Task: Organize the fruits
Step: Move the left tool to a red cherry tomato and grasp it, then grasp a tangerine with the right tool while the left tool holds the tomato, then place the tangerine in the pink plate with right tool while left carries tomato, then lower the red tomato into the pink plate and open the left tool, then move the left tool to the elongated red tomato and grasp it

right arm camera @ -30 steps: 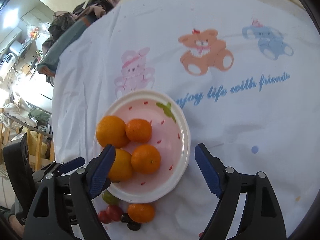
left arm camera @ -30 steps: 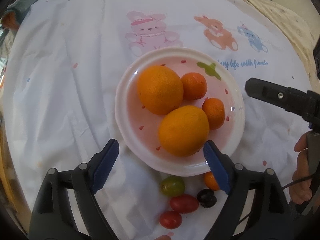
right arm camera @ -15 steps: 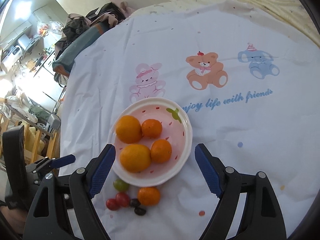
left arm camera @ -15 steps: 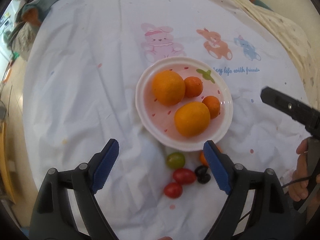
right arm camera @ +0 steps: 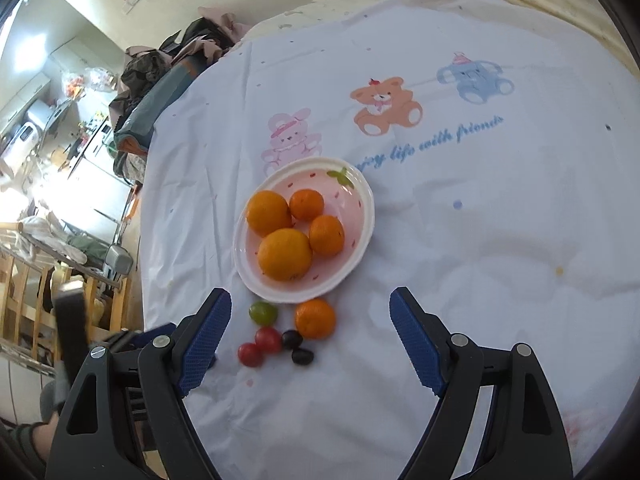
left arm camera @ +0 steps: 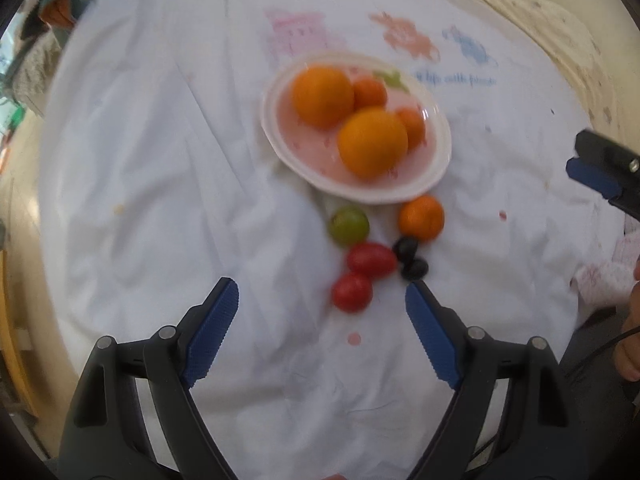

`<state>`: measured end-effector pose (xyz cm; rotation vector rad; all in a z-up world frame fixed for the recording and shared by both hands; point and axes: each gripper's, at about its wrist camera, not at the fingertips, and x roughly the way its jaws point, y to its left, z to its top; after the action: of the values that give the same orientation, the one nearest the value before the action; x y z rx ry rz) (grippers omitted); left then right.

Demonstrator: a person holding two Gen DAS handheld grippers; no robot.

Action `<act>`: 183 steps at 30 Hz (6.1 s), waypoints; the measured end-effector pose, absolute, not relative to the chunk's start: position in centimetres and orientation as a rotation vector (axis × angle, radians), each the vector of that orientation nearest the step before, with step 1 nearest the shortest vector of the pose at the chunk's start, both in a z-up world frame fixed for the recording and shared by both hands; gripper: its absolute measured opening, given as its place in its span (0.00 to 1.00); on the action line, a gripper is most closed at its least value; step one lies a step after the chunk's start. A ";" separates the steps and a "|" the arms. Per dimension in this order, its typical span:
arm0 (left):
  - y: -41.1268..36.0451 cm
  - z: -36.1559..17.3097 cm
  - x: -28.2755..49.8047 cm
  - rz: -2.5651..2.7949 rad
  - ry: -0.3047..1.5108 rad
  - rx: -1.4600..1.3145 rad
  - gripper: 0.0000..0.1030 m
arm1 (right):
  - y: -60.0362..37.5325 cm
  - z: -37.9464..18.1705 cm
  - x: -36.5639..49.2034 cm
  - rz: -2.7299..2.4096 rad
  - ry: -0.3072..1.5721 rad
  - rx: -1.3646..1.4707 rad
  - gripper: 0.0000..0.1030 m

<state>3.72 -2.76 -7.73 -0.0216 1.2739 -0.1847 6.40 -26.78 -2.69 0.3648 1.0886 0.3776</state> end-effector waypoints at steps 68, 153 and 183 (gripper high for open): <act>-0.4 -6.0 4.4 0.001 1.168 -0.095 0.25 | -20.4 -14.0 10.3 0.335 1.468 0.322 0.44; -1.5 -6.0 14.4 -0.093 1.139 -0.137 0.73 | -26.8 -5.4 18.8 0.333 1.106 0.474 0.81; -3.8 -8.7 3.7 -0.146 1.259 -0.159 0.69 | -29.1 -4.7 5.7 0.206 1.137 0.504 0.81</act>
<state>3.73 -3.85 -8.70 -0.1587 1.2590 -0.1460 5.71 -29.14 -4.73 0.5042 1.1373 0.2064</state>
